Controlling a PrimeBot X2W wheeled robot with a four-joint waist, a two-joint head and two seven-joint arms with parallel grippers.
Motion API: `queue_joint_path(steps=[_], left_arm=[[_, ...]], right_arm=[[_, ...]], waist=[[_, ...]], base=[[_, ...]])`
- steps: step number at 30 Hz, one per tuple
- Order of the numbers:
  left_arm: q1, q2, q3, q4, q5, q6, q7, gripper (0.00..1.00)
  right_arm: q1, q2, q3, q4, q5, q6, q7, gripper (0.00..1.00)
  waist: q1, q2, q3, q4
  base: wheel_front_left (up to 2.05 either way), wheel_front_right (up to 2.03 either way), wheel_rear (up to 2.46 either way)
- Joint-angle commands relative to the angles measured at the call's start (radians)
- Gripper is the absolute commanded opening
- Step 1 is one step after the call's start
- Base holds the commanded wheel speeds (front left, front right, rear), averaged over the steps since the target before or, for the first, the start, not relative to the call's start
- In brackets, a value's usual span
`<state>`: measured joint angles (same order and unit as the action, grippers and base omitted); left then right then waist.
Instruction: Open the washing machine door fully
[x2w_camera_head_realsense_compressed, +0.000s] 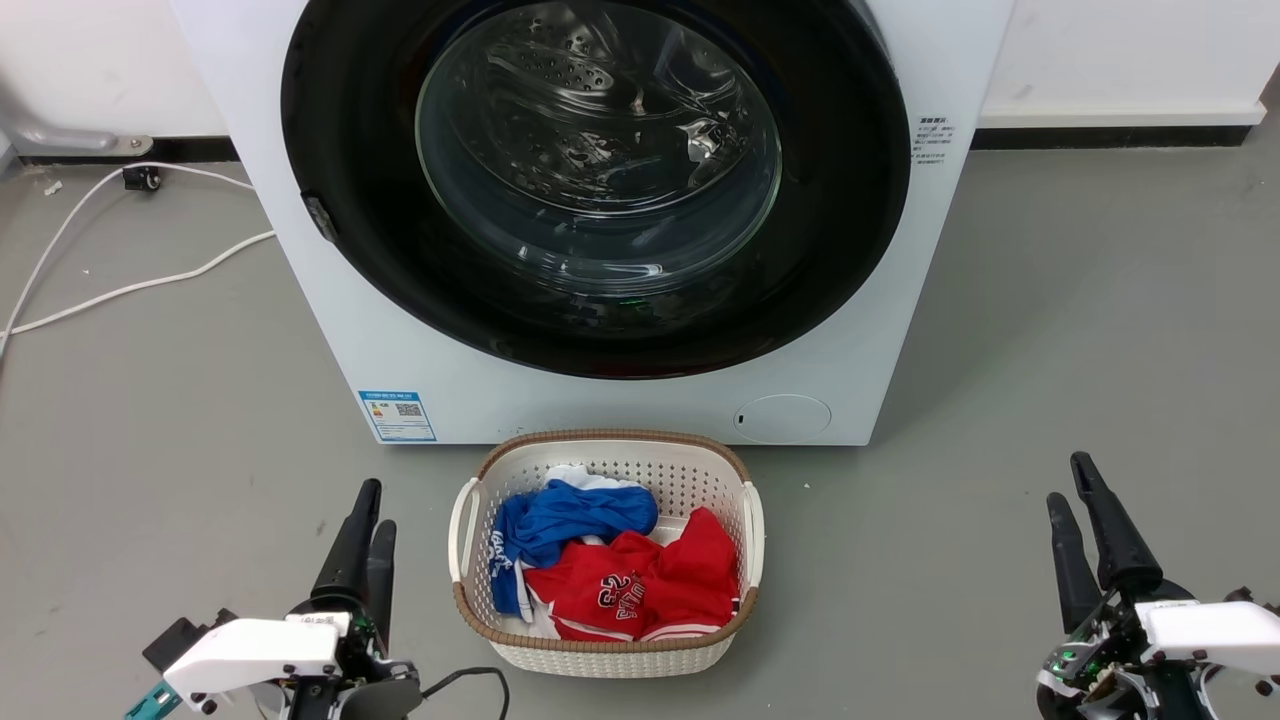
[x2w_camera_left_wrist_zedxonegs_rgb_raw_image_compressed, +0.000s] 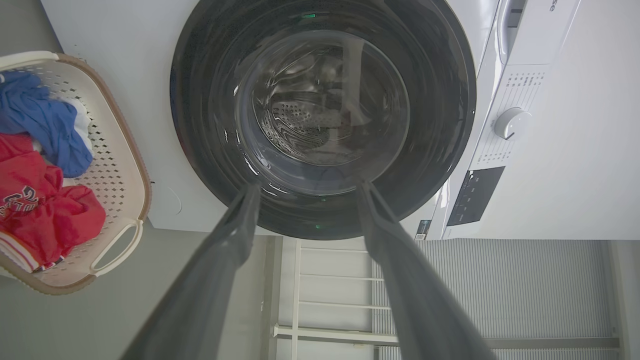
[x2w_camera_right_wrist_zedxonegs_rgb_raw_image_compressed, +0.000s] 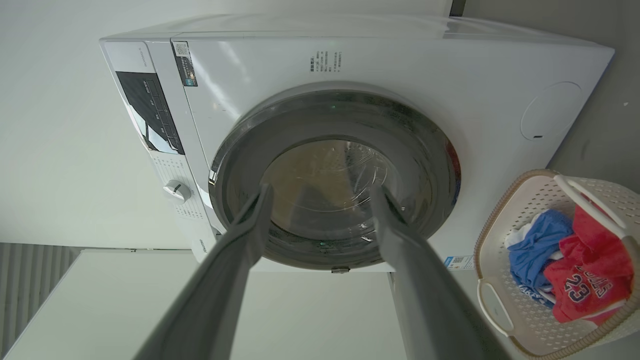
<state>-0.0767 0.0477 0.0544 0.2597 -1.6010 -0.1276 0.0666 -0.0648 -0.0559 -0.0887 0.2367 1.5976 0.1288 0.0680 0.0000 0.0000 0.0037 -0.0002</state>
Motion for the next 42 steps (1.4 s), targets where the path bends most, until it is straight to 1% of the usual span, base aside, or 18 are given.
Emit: queue_joint_path(steps=[1, 6, 12, 15, 26, 34, 42], left_arm=[[-0.03, 0.003, -0.009, -0.025, 0.012, -0.001, -0.01, 1.0], [-0.031, 0.003, -0.016, -0.049, 0.075, -0.001, -0.033, 1.0], [-0.035, 0.003, -0.025, -0.091, 0.207, -0.001, -0.059, 1.0], [-0.038, 0.004, -0.032, -0.112, 0.31, -0.001, -0.072, 1.0], [-0.037, 0.004, -0.065, -0.142, 0.61, 0.0, -0.114, 1.0], [-0.035, 0.023, -0.102, -0.137, 0.809, 0.027, -0.142, 1.0], [-0.038, 0.052, -0.147, -0.127, 0.934, 0.059, -0.168, 1.0]], right_arm=[[-0.01, -0.008, 0.004, -0.027, -0.013, 0.0, -0.012, 1.0], [-0.006, -0.021, 0.01, -0.044, -0.074, 0.001, -0.039, 1.0], [-0.005, -0.034, 0.011, -0.071, -0.223, 0.001, -0.065, 1.0], [-0.004, -0.043, 0.015, -0.083, -0.316, 0.001, -0.077, 1.0], [0.001, -0.038, 0.027, -0.112, -0.602, 0.001, -0.113, 1.0], [0.003, -0.047, 0.044, -0.129, -0.769, 0.001, -0.109, 1.0], [0.015, -0.048, 0.045, -0.151, -0.908, 0.001, -0.101, 1.0]], waist=[[0.0, 0.0, 0.0, 0.0], [0.0, 0.0, 0.0, -0.001], [0.0, 0.0, 0.001, -0.001], [0.0, 0.0, 0.001, -0.002], [0.0, 0.0, 0.004, -0.003], [0.0, 0.0, 0.005, -0.004], [0.0, 0.0, 0.005, -0.004]], base=[[0.0, 0.0, 0.0], [0.0, 0.0, 0.0], [0.0, 0.0, 0.0], [0.0, 0.0, 0.0], [0.0, 0.0, 0.0], [0.0, 0.0, 0.0], [0.0, 0.0, 0.0]])
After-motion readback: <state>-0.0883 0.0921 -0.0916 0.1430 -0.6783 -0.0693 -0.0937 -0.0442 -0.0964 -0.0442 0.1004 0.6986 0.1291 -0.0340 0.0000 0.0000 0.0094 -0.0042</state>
